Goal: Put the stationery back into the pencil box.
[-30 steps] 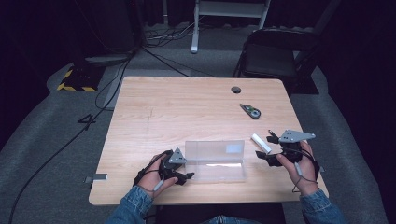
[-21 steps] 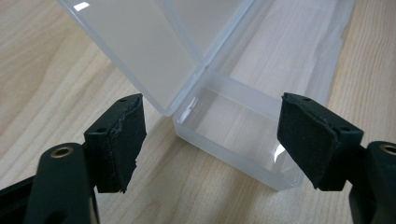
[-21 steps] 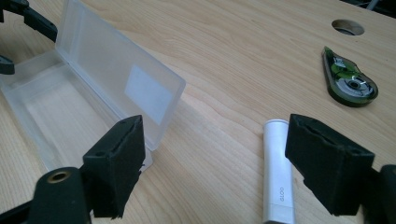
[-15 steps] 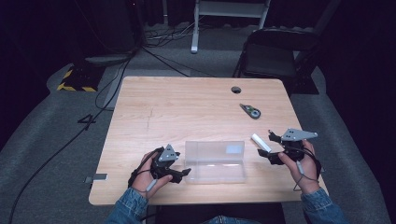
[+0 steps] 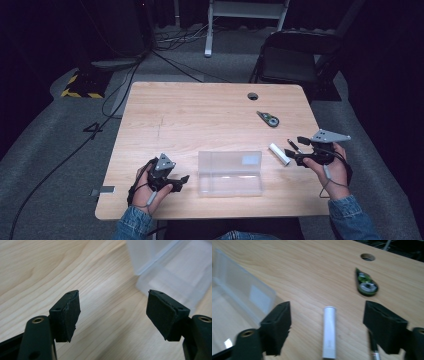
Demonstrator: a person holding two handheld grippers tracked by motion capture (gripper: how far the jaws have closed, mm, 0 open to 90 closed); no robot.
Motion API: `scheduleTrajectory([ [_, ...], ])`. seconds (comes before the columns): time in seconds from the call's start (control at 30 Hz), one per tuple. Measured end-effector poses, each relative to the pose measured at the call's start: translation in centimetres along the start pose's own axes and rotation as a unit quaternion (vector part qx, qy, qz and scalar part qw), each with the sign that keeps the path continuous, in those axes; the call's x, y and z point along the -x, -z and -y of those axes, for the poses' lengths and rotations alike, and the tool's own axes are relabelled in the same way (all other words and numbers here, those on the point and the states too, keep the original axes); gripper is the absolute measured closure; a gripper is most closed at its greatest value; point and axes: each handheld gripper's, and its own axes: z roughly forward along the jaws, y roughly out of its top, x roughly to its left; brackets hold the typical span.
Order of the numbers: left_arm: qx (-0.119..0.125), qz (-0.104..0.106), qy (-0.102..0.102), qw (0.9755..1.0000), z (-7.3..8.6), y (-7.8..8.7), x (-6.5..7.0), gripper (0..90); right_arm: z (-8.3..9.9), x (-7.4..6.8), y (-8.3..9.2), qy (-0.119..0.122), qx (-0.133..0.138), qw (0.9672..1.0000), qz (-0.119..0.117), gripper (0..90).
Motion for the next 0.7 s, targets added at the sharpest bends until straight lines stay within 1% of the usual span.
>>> scheduleTrajectory([
  [0.03, -0.010, -0.005, 0.008, 0.9999, 0.3, -0.1, -0.4, 28.9, 0.0, 0.5, 0.1, -0.002, -0.003, 0.9999, 0.009, 30.5],
  [0.07, -0.023, -0.007, 0.016, 0.9996, 0.6, -0.1, -0.6, 30.6, 0.1, 1.1, 0.1, -0.008, -0.004, 0.9998, 0.018, 36.3],
  [0.1, -0.033, -0.012, 0.020, 0.9992, 0.9, -0.1, -0.9, 31.2, 0.3, 1.5, 0.1, -0.018, -0.002, 0.9996, 0.022, 39.4],
  [0.13, -0.036, -0.016, 0.027, 0.9989, 1.1, -0.1, -1.0, 31.2, 0.4, 1.9, 0.1, -0.023, -0.003, 0.9995, 0.022, 40.8],
  [0.17, -0.033, -0.022, 0.021, 0.9990, 1.3, 0.0, -1.2, 31.4, 0.6, 2.2, 0.0, -0.026, -0.006, 0.9994, 0.022, 43.9],
  [0.2, -0.032, -0.024, 0.024, 0.9989, 1.3, 0.0, -1.2, 31.3, 0.8, 2.6, -0.1, -0.027, -0.012, 0.9993, 0.023, 48.1],
  [0.27, -0.033, -0.028, 0.024, 0.9987, 1.5, 0.2, -1.2, 30.8, 1.0, 3.1, -0.3, -0.030, -0.018, 0.9991, 0.024, 52.5],
  [0.33, -0.028, -0.036, 0.014, 0.9989, 1.7, 0.2, -1.3, 30.6, 1.2, 3.5, -0.6, -0.032, -0.020, 0.9988, 0.030, 54.4],
  [0.37, -0.027, -0.045, 0.003, 0.9986, 1.8, 0.2, -1.4, 30.2, 1.3, 3.6, -0.8, -0.035, -0.024, 0.9985, 0.033, 55.7],
  [0.4, -0.026, -0.053, 0.001, 0.9983, 1.9, 0.1, -1.4, 29.3, 1.4, 3.8, -1.0, -0.039, -0.027, 0.9982, 0.036, 57.8],
  [0.43, -0.022, -0.056, -0.002, 0.9982, 2.1, 0.1, -1.5, 28.1, 1.5, 3.9, -1.2, -0.044, -0.032, 0.9979, 0.034, 59.3],
  [0.47, -0.017, -0.054, -0.002, 0.9984, 2.2, 0.0, -1.7, 24.8, 1.6, 4.1, -1.4, -0.047, -0.036, 0.9977, 0.035, 60.0],
  [0.5, -0.015, -0.057, 0.005, 0.9983, 2.2, 0.0, -1.7, 23.2, 1.7, 4.3, -1.6, -0.051, -0.042, 0.9972, 0.037, 60.9],
  [0.6, -0.016, -0.061, 0.006, 0.9980, 2.2, 0.0, -1.8, 22.1, 2.0, 4.9, -2.2, -0.049, -0.057, 0.9960, 0.048, 61.8],
  [0.63, -0.017, -0.062, 0.012, 0.9979, 2.2, 0.0, -1.7, 21.7, 2.1, 5.1, -2.5, -0.051, -0.062, 0.9955, 0.051, 61.5],
  [0.7, -0.017, -0.063, 0.008, 0.9978, 2.2, 0.0, -1.8, 21.6, 2.2, 5.2, -2.7, -0.054, -0.066, 0.9949, 0.054, 61.9],
])
